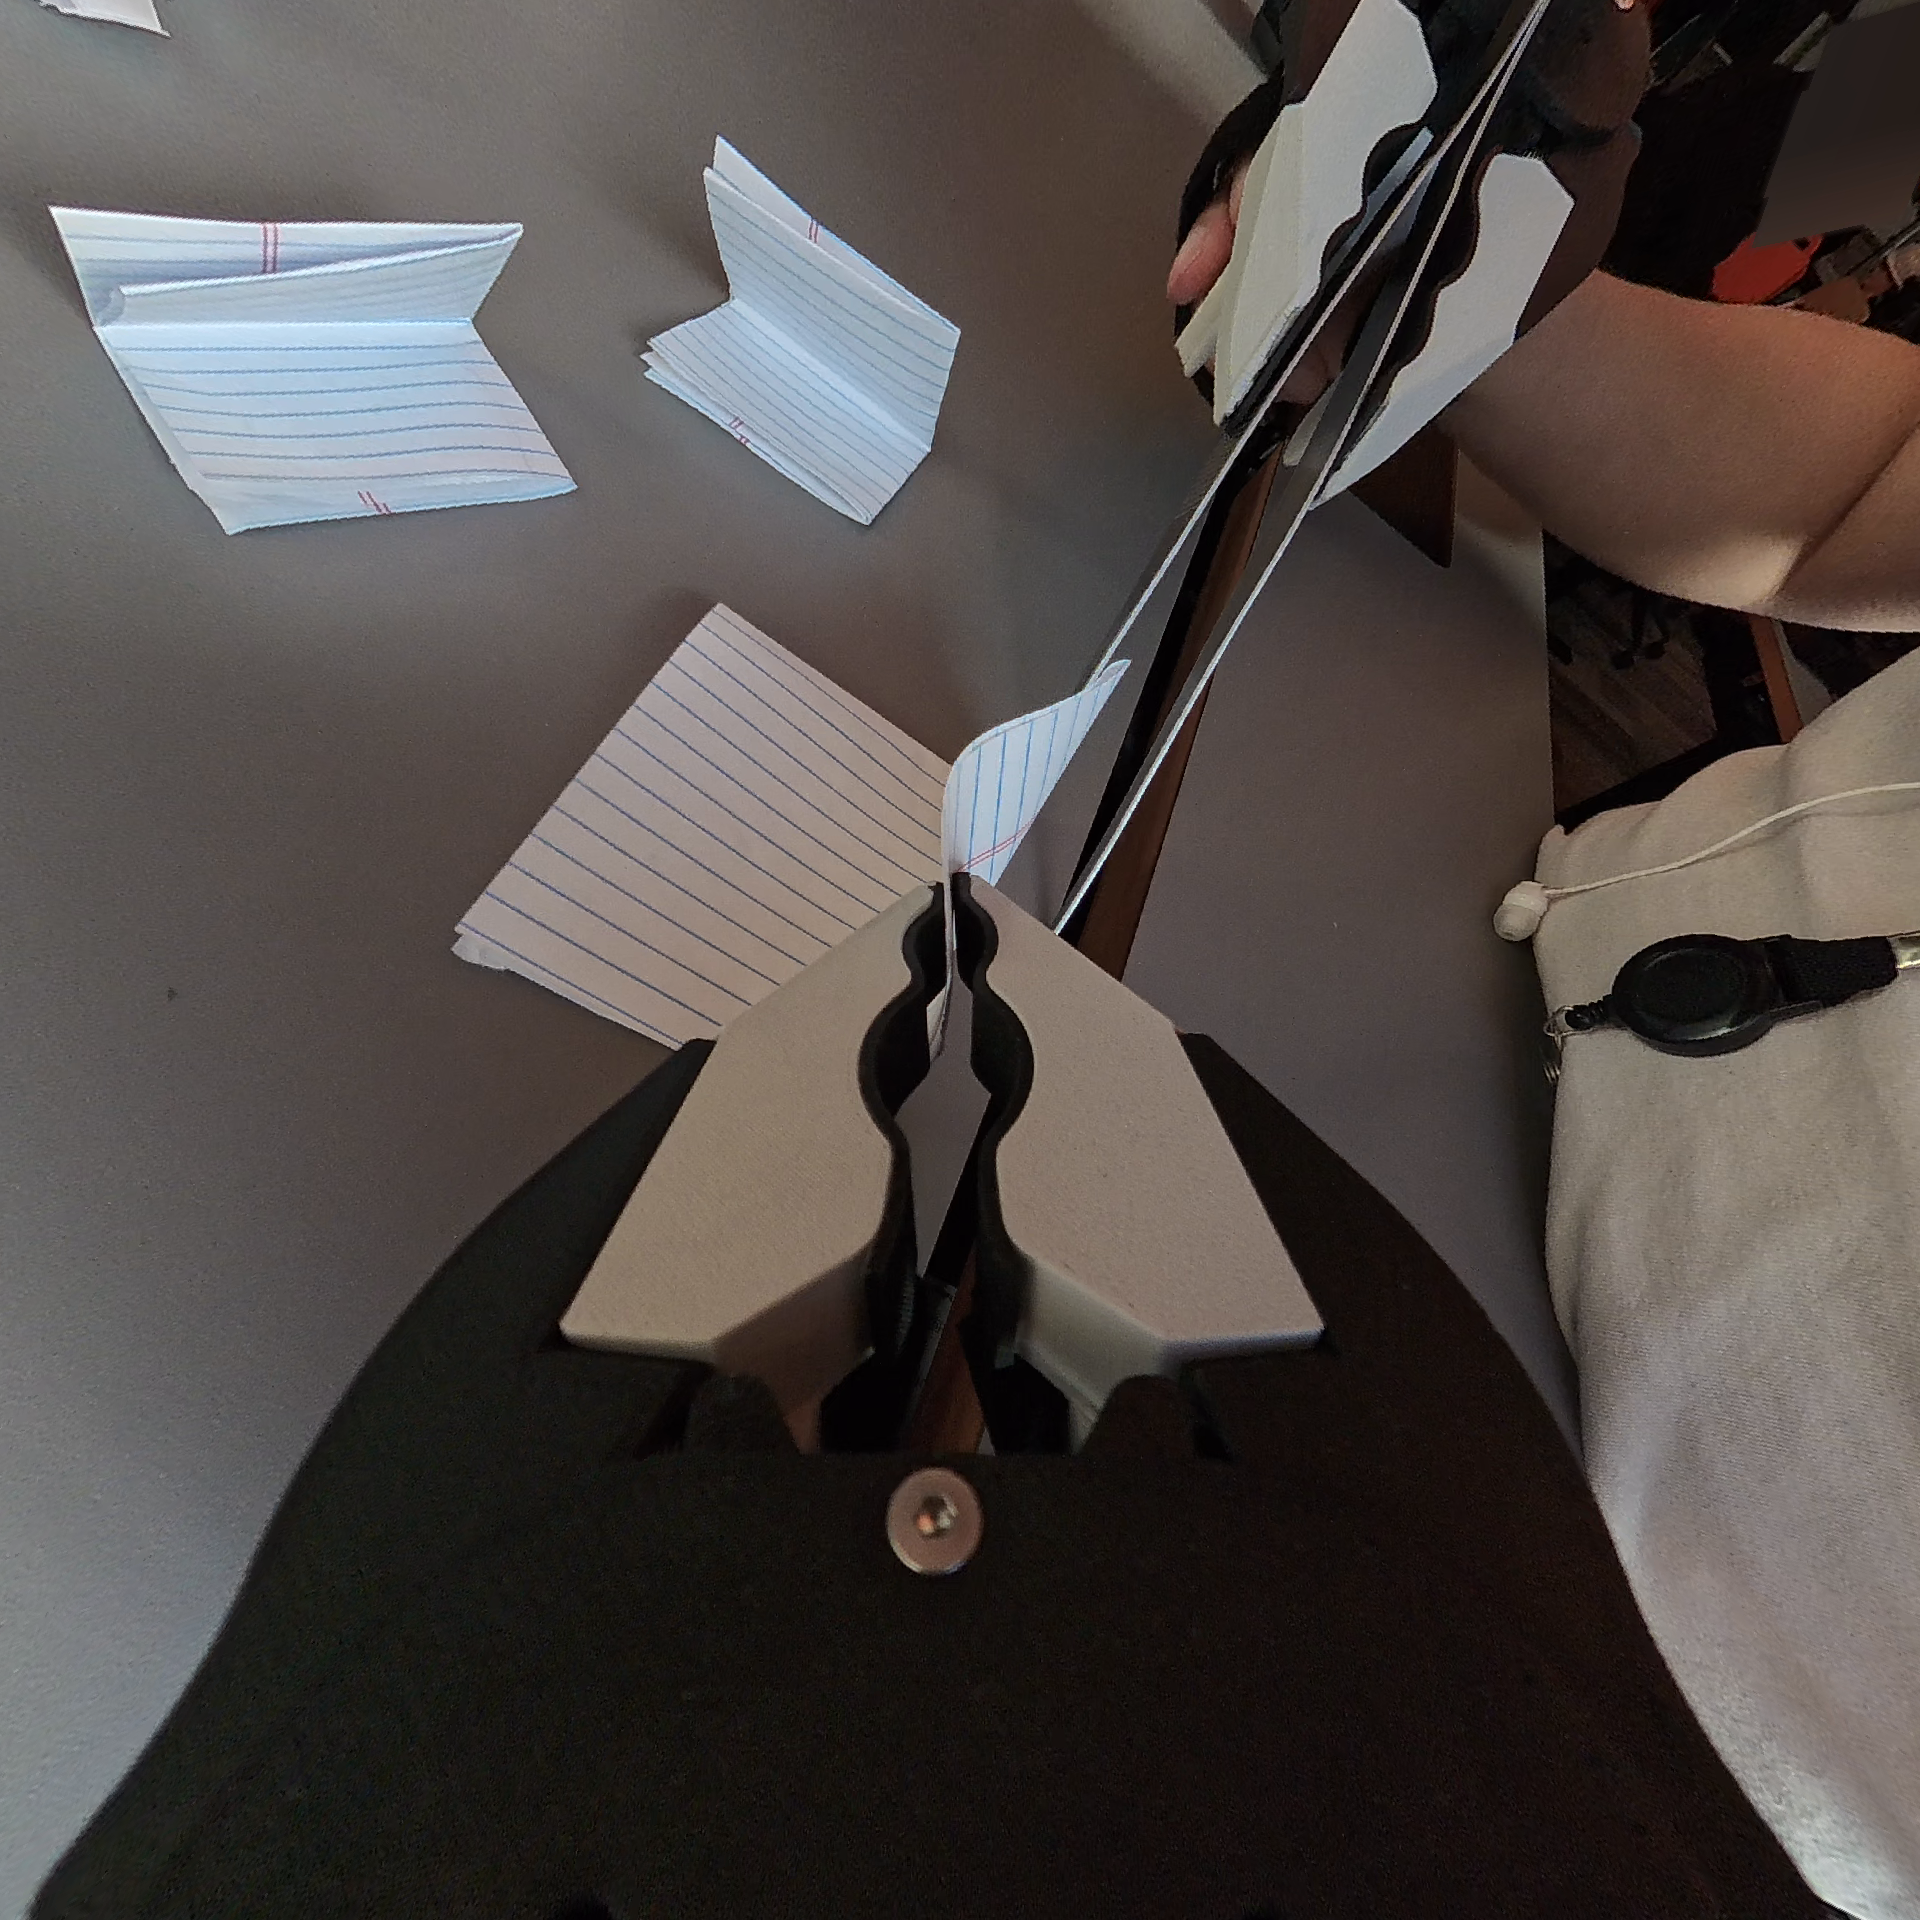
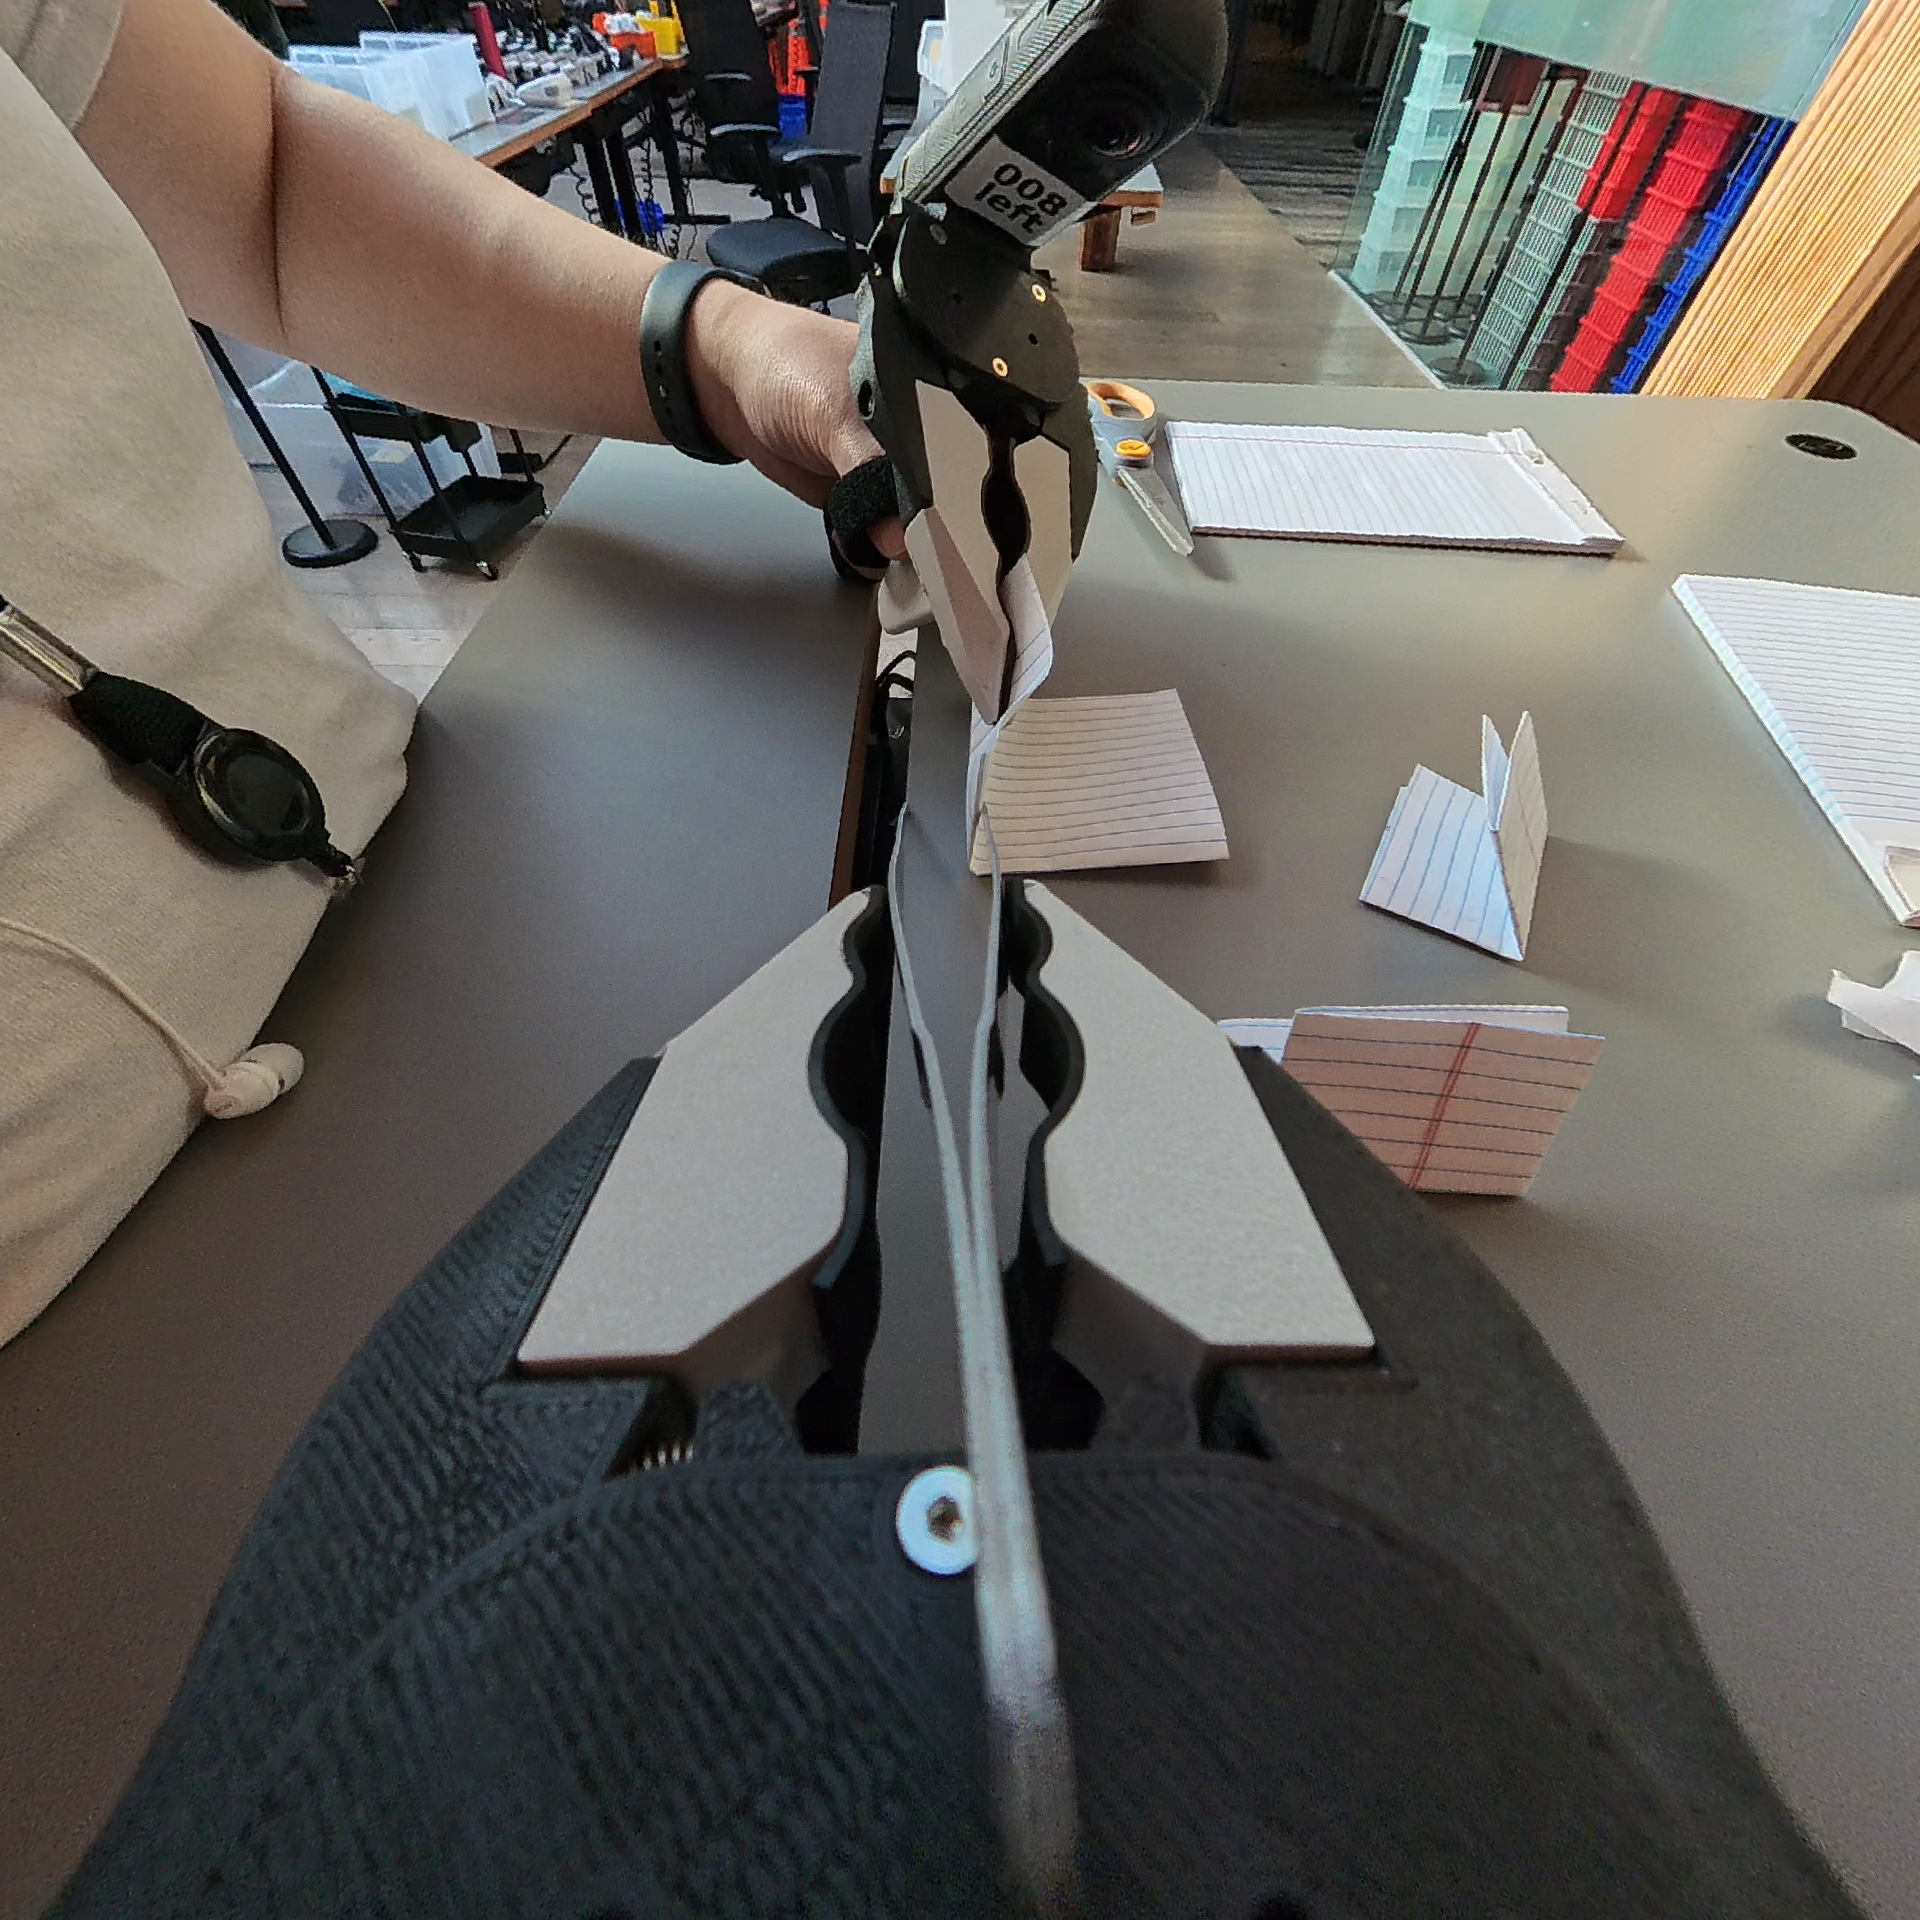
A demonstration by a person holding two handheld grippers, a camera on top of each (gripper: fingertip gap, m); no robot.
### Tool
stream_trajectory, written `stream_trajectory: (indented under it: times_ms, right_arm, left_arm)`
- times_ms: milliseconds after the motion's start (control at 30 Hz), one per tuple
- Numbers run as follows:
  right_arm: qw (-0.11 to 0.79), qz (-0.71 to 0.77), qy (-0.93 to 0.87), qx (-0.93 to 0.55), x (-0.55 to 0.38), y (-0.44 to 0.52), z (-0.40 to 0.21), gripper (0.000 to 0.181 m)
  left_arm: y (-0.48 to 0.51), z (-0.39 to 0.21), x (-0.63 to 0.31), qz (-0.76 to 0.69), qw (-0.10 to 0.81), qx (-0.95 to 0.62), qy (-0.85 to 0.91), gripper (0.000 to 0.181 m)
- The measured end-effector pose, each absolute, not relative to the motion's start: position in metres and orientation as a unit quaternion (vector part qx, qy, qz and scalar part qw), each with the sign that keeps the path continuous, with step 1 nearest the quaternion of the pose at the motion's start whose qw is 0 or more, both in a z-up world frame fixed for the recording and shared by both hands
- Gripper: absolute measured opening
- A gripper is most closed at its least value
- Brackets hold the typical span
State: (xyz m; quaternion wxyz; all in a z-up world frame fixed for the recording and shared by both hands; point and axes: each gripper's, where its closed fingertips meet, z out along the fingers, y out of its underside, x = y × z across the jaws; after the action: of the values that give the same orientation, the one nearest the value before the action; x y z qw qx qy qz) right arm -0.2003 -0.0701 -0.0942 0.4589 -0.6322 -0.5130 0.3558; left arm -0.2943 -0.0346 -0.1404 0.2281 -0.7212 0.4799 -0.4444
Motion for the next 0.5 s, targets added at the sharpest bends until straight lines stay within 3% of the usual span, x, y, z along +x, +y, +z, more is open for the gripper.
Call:
stream_trajectory:
  times_ms: [500]
  right_arm:
    - [0.468, 0.372, -0.491, -0.633, -0.1995, -0.0704, -0.0887, 0.013]
  left_arm:
    - [-0.0354, -0.1383, -0.2946, -0.46, 0.221, -0.721, 0.468, 0.0]
